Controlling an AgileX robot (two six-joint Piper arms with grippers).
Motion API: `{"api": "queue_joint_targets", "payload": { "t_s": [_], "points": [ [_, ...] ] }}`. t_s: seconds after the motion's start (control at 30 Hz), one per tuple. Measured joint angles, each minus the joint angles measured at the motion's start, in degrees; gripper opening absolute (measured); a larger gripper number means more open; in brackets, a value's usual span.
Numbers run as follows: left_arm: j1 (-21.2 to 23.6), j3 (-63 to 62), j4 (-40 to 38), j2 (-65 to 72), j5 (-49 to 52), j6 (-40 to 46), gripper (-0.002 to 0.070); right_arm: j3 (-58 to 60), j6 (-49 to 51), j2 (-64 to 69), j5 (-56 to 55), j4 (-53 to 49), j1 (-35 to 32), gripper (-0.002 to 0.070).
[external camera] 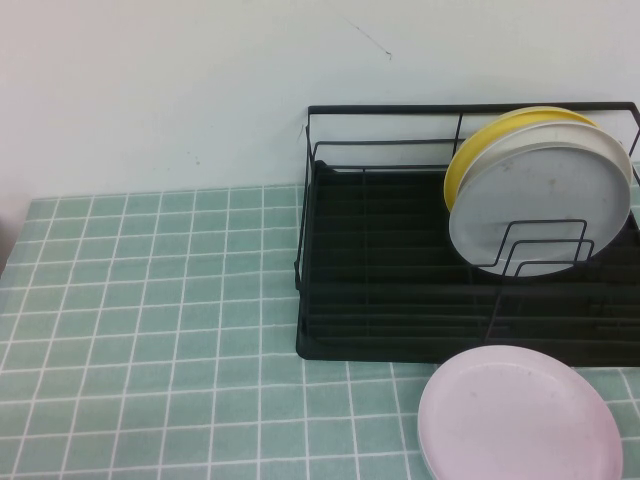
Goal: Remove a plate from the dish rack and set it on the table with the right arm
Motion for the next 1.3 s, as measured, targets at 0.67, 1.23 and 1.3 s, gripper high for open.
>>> {"api": "queue_joint_targets", "payload": {
  "t_s": [0.67,1.23,1.3],
  "points": [
    [0.0,0.0,0.0,0.0,0.0,-0.1,-0.0003,0.4,1.6,0.0,-10.9,34.4,0.0,-0.0001],
    [0.0,0.0,0.0,0.0,0.0,-0.1,-0.0003,-2.6,-3.0,1.2,-3.3,37.1,0.0,-0.0001],
    [0.0,0.0,0.0,0.0,0.0,-0.1,-0.0003,-6.7,-6.5,5.0,0.7,37.1,0.0,-0.0001]
  ]
}}
